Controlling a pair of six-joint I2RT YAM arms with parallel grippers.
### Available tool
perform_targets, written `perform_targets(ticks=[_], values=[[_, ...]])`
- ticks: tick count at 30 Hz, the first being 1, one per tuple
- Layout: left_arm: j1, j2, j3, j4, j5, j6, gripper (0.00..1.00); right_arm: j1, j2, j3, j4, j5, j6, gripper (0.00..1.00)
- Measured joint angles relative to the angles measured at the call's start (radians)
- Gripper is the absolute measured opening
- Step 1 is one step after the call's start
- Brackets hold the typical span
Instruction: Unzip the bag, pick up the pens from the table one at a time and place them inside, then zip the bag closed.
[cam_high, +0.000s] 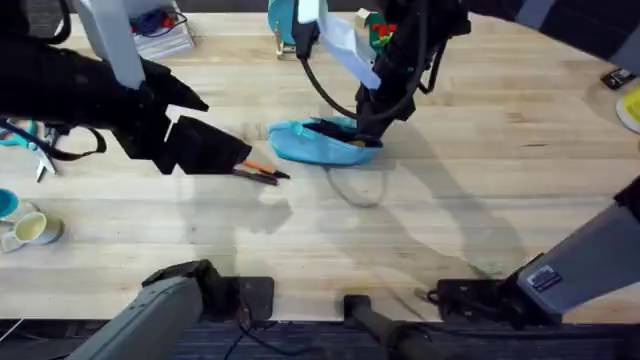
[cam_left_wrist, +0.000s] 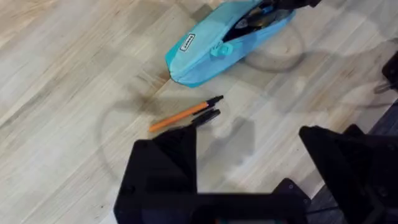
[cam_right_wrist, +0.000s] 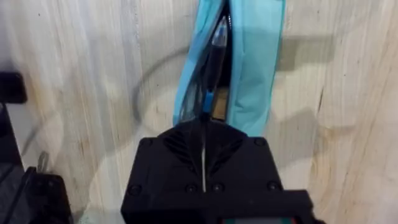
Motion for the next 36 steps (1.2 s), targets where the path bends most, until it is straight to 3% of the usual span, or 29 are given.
perform_targets(ticks=[36], values=[[0.000,0.000,0.000,0.000,0.000,0.000,0.999,0.000,0.066,0.000,0.069,0.000,-0.018,0.031]])
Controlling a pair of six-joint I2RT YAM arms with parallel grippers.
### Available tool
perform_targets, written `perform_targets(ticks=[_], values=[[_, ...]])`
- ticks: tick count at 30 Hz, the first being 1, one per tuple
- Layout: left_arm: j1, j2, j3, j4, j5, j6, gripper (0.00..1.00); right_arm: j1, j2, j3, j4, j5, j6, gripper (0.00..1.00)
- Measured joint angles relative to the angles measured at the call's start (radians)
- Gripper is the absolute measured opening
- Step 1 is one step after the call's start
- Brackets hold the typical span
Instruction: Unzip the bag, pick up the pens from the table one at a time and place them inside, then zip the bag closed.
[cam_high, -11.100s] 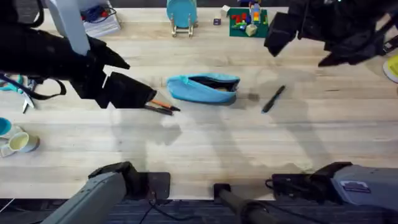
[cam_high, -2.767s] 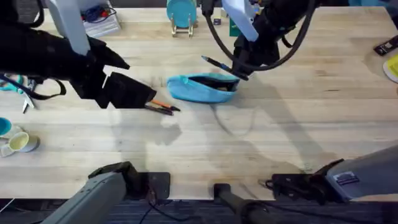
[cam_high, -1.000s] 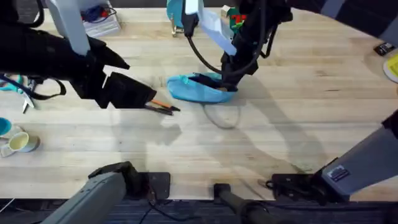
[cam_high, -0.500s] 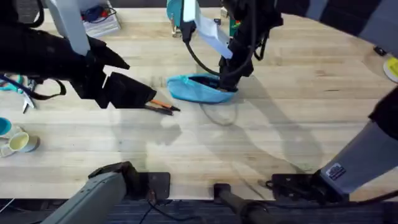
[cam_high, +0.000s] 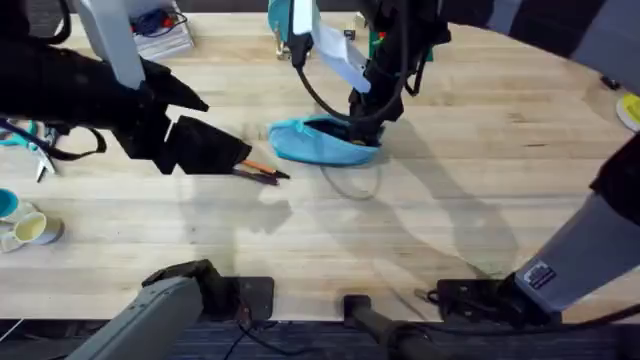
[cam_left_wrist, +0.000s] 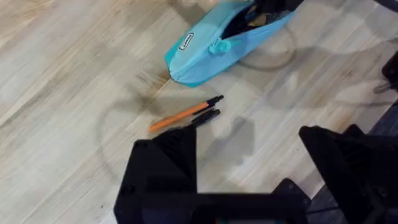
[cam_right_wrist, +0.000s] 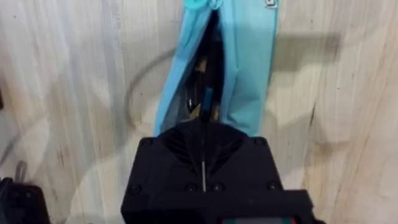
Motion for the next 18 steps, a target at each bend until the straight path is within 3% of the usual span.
perform_targets(ticks=[9,11,15,16,18], values=[[0.000,0.000,0.000,0.000,0.000,0.000,0.999,0.000,0.000,0.000,0.010,0.000,0.005,0.047],[0.000,0.000,0.000,0.000,0.000,0.000,0.999,0.000,0.000,0.000,0.009,0.000,0.004,0.286],[0.000,0.000,0.000,0.000,0.000,0.000,0.999,0.000,0.000,0.000,0.010,0.000,0.004,0.858],[0.000,0.000,0.000,0.000,0.000,0.000,0.999,0.000,0.000,0.000,0.012,0.000,0.003,0.961],[0.000,0.000,0.000,0.000,0.000,0.000,0.999,0.000,0.000,0.000,0.013,0.000,0.003,0.993]])
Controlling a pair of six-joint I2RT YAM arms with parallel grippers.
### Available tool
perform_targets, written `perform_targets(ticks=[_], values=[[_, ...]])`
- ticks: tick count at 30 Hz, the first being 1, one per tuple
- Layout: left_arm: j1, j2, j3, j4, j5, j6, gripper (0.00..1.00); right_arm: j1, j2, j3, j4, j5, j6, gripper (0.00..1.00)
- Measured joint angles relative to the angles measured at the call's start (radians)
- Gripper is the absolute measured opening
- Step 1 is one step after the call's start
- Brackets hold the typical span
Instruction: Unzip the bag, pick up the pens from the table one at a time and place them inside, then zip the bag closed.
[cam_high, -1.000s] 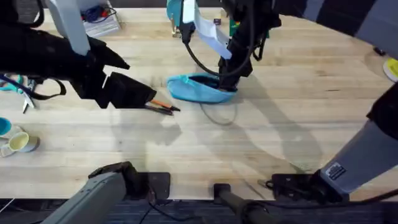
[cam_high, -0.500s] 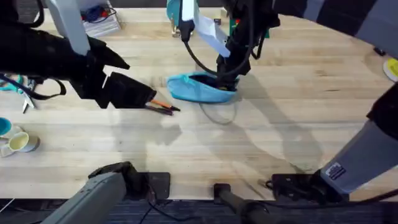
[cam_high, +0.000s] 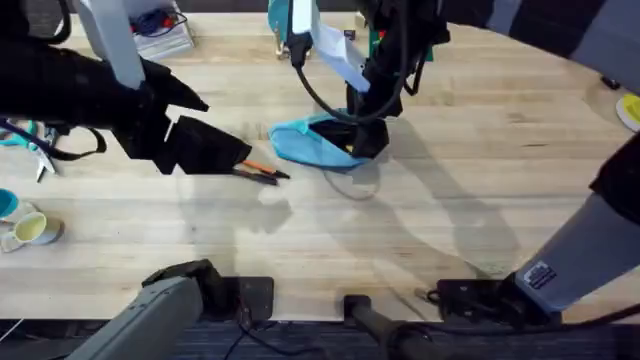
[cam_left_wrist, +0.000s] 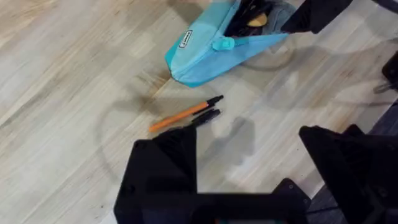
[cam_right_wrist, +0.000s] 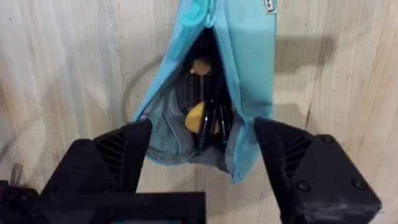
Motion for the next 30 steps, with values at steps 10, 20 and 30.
perform_targets(ticks=[10,20,30], values=[[0.000,0.000,0.000,0.000,0.000,0.000,0.999,0.000,0.000,0.000,0.013,0.000,0.016,0.996],[0.000,0.000,0.000,0.000,0.000,0.000,0.999,0.028,0.000,0.029,0.070,0.000,0.151,0.997],[0.000,0.000,0.000,0.000,0.000,0.000,0.999,0.066,0.000,0.043,0.074,0.016,0.175,0.997]])
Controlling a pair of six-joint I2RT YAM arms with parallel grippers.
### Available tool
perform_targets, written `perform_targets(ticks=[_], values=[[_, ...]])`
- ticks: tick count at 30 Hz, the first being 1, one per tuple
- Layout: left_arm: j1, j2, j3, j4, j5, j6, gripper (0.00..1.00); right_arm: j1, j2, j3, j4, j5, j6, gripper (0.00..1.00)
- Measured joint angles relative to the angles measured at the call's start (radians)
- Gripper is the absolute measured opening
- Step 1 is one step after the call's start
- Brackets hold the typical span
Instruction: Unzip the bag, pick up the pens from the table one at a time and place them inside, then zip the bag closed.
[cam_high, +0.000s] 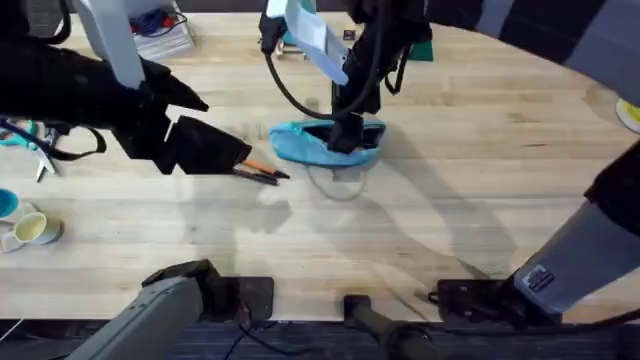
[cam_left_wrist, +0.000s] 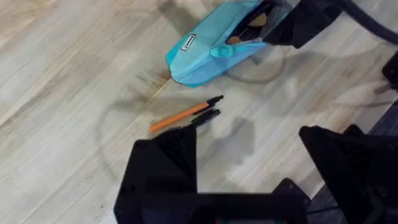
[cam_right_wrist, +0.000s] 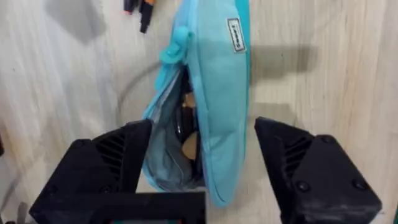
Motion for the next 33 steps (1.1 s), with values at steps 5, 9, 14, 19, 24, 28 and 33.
perform_targets(ticks=[5,9,14,19,24,28,33], values=[[0.000,0.000,0.000,0.000,0.000,0.000,0.999,0.000,-0.005,0.000,0.002,0.048,0.003,0.997],[0.000,0.000,0.000,0.000,0.000,0.000,0.999,0.000,-0.067,0.000,0.002,0.080,0.006,0.997],[0.000,0.000,0.000,0.000,-0.001,0.000,0.999,0.000,-0.202,0.002,0.000,0.139,0.006,0.997],[0.000,0.000,0.000,0.000,-0.034,0.000,0.999,0.000,-0.285,0.007,-0.003,0.205,0.006,0.996],[0.000,0.000,0.000,0.000,-0.057,0.000,0.999,0.000,-0.327,0.007,-0.007,0.229,0.044,0.997],[0.000,0.000,0.000,0.000,-0.060,0.000,0.999,0.000,-0.378,0.007,-0.025,0.236,0.125,0.998],[0.000,0.000,0.000,0.000,-0.060,-0.016,0.999,-0.003,-0.459,0.007,-0.074,0.240,0.237,0.997]])
